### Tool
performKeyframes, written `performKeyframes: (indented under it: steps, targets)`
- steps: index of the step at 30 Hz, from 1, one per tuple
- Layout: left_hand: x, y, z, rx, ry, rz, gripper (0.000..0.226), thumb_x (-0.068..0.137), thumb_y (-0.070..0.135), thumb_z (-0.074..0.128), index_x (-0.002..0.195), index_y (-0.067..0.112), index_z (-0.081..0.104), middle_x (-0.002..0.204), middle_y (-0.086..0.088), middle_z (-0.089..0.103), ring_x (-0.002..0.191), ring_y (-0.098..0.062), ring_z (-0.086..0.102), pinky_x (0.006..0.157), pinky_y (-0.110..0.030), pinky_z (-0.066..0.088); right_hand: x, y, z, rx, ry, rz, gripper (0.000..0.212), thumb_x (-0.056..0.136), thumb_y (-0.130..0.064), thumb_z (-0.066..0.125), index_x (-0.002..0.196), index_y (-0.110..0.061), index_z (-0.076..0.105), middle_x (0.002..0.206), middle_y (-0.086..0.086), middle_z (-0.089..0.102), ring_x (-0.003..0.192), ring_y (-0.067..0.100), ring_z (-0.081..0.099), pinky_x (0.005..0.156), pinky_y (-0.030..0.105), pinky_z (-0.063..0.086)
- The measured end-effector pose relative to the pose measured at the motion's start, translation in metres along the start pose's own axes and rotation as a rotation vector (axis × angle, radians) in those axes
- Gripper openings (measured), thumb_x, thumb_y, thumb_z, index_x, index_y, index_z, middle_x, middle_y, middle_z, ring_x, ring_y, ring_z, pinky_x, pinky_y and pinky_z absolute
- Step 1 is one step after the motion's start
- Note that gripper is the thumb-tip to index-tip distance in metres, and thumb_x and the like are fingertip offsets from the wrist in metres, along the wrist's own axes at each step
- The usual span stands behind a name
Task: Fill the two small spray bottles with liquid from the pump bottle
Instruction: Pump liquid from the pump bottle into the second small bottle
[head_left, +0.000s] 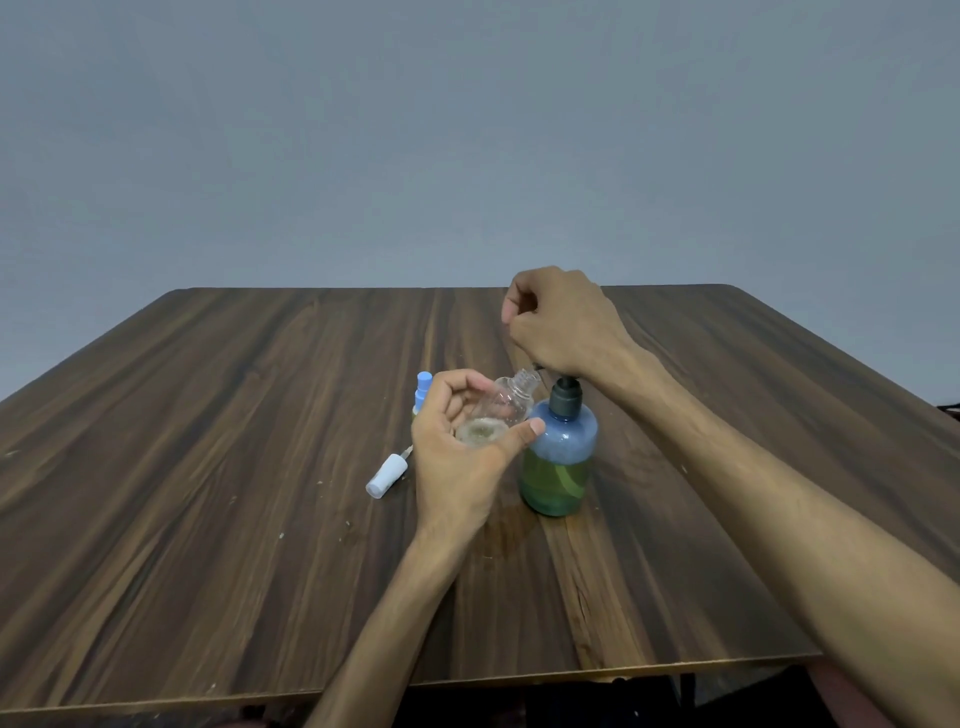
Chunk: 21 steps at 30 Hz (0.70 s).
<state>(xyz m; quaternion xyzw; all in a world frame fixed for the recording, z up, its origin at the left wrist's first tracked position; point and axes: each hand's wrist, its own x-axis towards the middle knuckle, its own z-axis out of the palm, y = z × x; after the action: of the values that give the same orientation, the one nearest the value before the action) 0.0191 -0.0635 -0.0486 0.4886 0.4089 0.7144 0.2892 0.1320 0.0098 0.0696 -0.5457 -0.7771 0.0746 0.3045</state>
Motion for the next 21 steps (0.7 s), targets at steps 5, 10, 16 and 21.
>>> performKeyframes:
  steps: [5,10,16,21]
  targets:
    - [0.0,-0.0007,0.0002,0.005,-0.01,-0.002,0.053,0.065,-0.004,0.096,0.1,0.017,0.063,0.092,0.008,0.075,0.092,-0.019,0.075,0.086,-0.036,0.062,-0.0019,-0.0013,-0.0006,-0.015,-0.051,0.0,0.023,0.078,-0.012,0.051,0.083,-0.019,0.072,0.073,-0.005,0.073,0.075,0.021,0.07,0.076,0.037,0.06]
    - [0.0001,0.0002,0.0009,0.009,-0.003,0.002,0.051,0.062,0.006,0.096,0.099,0.02,0.063,0.094,0.007,0.074,0.094,-0.022,0.075,0.087,-0.04,0.062,-0.0011,0.0003,0.0019,-0.016,-0.025,-0.011,0.023,0.078,-0.012,0.051,0.084,-0.019,0.071,0.074,-0.005,0.073,0.076,0.022,0.069,0.076,0.037,0.059]
    - [-0.0001,0.0005,0.0,0.024,-0.015,0.005,0.053,0.065,-0.007,0.096,0.099,0.018,0.062,0.089,0.015,0.074,0.091,-0.013,0.074,0.084,-0.031,0.061,0.0024,0.0016,0.0033,-0.004,0.026,-0.022,0.021,0.078,-0.014,0.05,0.083,-0.018,0.07,0.073,-0.003,0.073,0.073,0.023,0.069,0.072,0.036,0.058]
    - [0.0001,0.0002,0.0001,0.016,0.002,0.008,0.052,0.062,0.005,0.097,0.1,0.018,0.063,0.094,0.009,0.074,0.094,-0.02,0.075,0.086,-0.038,0.062,-0.0001,0.0032,0.0053,-0.022,-0.046,-0.018,0.026,0.08,-0.013,0.046,0.083,-0.019,0.07,0.079,-0.003,0.077,0.076,0.023,0.07,0.074,0.037,0.059]
